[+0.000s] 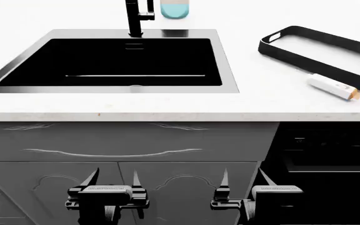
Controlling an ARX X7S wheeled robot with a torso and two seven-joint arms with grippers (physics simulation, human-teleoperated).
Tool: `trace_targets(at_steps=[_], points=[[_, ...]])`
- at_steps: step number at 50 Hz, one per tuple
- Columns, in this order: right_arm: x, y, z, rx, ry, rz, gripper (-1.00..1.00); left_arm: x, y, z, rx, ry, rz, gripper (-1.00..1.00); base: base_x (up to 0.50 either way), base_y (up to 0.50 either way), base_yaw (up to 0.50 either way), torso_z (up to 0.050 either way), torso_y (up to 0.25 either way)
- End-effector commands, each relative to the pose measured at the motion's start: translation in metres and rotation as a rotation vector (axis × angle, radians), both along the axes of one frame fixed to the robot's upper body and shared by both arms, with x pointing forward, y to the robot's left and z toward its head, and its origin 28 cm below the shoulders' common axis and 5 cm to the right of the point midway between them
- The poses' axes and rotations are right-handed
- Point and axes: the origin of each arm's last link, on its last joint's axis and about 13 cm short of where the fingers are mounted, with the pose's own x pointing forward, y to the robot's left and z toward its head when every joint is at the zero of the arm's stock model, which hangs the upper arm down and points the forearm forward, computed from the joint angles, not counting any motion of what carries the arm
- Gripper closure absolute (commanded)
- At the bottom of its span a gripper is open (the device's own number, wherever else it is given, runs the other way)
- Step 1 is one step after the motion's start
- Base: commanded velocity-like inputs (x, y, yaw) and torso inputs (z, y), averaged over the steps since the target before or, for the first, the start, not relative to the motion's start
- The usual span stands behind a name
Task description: Pick up the fruits and vegetables and place them in the sink. Turn on the sink faucet to wash them. Then turn the sink off and put them in the tray.
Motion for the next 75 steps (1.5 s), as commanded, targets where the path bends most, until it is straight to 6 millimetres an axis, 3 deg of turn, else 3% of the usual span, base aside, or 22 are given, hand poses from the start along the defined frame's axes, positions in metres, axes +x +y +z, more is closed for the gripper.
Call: trace_targets(at_steps=[1,6,24,33,47,75], points=[[0.0,0.0,0.002,-0.003,-0.001,0.0,-1.0,-0.002,0.0,0.004,0.002,-0.003,-0.003,-1.0,0.0,0.0,0.0,0.0,0.0],[0.002,-0.003,0.01,-0.019,-0.01,0.004,-1.0,-0.002,-0.002,0.025,0.016,-0.016,-0.024,-1.0,0.0,0.0,0.0,0.0,0.0],[0.005,-0.015,0.109,-0.06,-0.183,0.05,-1.0,0.007,0.0,0.136,0.039,-0.16,-0.07,-1.0,0.0,0.0,0.0,0.033,0.0],[0.004,-0.019,0.132,-0.094,-0.225,0.085,-1.0,0.012,0.003,0.163,0.031,-0.164,-0.093,-1.0,0.0,0.27,0.0,0.05,0.0],[0.0,-0.024,0.151,-0.117,-0.244,0.119,-1.0,0.01,0.01,0.183,0.045,-0.179,-0.095,-1.0,0.0,0.5,0.0,0.05,0.0],[-0.002,-0.02,0.165,-0.123,-0.262,0.185,-1.0,0.008,0.013,0.189,0.085,-0.176,-0.102,-1.0,0.0,0.5,0.0,0.049,0.0]])
